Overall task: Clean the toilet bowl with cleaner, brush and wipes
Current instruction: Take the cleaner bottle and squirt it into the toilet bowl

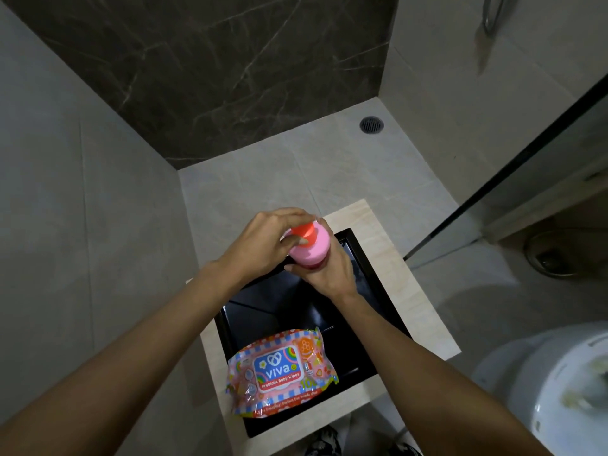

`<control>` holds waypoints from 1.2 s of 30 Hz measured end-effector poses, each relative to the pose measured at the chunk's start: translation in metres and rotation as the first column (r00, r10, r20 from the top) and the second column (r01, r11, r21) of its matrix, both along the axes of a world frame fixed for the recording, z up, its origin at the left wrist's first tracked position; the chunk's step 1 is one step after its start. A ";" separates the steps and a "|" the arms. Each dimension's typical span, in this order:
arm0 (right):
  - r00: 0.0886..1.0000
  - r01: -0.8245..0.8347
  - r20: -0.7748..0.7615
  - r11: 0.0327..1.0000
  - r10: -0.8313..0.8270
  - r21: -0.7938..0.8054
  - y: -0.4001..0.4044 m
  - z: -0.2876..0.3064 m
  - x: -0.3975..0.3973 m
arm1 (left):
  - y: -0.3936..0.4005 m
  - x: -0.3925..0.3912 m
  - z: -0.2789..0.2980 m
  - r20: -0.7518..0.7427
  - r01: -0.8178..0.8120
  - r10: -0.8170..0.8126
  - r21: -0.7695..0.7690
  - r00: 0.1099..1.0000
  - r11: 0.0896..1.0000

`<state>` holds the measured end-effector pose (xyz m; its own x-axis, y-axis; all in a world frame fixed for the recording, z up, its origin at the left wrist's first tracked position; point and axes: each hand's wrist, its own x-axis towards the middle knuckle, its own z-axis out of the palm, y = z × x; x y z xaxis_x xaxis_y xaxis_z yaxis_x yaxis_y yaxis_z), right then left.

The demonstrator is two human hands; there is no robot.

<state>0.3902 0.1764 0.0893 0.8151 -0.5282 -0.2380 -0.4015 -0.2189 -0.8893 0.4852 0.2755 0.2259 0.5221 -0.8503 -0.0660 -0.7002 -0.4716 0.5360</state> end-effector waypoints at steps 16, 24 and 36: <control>0.861 -0.440 -0.425 0.827 0.279 -0.350 -0.038 0.034 -0.032 | -0.004 -0.003 0.016 0.053 -0.060 0.051 0.172 0.997 0.983; 0.789 -0.474 -0.592 0.774 0.162 -0.419 -0.068 0.094 -0.087 | -0.014 -0.001 0.053 0.151 -0.121 0.064 0.410 0.986 0.904; 0.772 -0.266 -0.629 0.852 -0.092 -0.451 -0.102 0.189 -0.193 | -0.073 -0.120 0.089 0.176 0.074 -0.208 0.565 0.962 0.822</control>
<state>0.1968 0.0743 0.2778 0.6326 -0.6476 -0.4248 -0.7649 -0.6085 -0.2115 0.3656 0.2027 0.3149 0.4568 -0.7722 -0.4416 -0.8492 -0.5264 0.0422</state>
